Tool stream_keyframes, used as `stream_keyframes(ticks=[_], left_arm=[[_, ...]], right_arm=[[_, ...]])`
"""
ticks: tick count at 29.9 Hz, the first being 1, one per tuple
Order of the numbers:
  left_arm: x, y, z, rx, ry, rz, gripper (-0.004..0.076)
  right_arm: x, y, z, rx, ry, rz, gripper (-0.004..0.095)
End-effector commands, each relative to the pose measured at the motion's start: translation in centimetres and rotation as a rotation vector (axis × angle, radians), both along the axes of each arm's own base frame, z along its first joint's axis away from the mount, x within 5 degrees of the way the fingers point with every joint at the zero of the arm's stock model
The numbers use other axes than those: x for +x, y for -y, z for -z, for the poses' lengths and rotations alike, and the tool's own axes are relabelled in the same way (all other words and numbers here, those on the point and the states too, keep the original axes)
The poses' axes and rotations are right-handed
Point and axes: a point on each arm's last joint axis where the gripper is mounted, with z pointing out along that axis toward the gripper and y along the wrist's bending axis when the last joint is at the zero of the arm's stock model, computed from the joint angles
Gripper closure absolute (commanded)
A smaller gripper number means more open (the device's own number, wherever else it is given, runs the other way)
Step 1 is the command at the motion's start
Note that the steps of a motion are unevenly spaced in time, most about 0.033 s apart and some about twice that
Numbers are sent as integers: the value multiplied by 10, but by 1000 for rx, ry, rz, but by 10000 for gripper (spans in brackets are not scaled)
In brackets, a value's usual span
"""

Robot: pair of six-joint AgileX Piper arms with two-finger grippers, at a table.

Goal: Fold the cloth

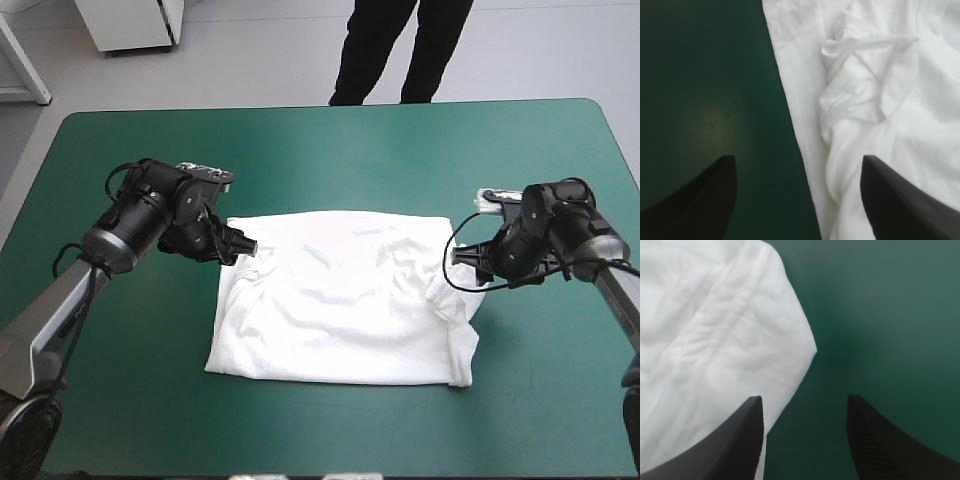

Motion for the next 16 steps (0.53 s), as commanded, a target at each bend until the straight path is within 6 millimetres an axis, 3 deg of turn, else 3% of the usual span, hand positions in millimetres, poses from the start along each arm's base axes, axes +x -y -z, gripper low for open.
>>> stream_keyframes(ticks=[1,11,16], left_arm=[[-6,-3,-21,-35,73,-9,218],[-6,-3,-21,-35,73,-9,218],[-6,-3,-21,-36,71,-9,218]], right_arm=[[12,0,-2,10,52,-6,426],[41,-3,14,2,49,-20,426],[47,-4,32,-6,-11,-22,426]])
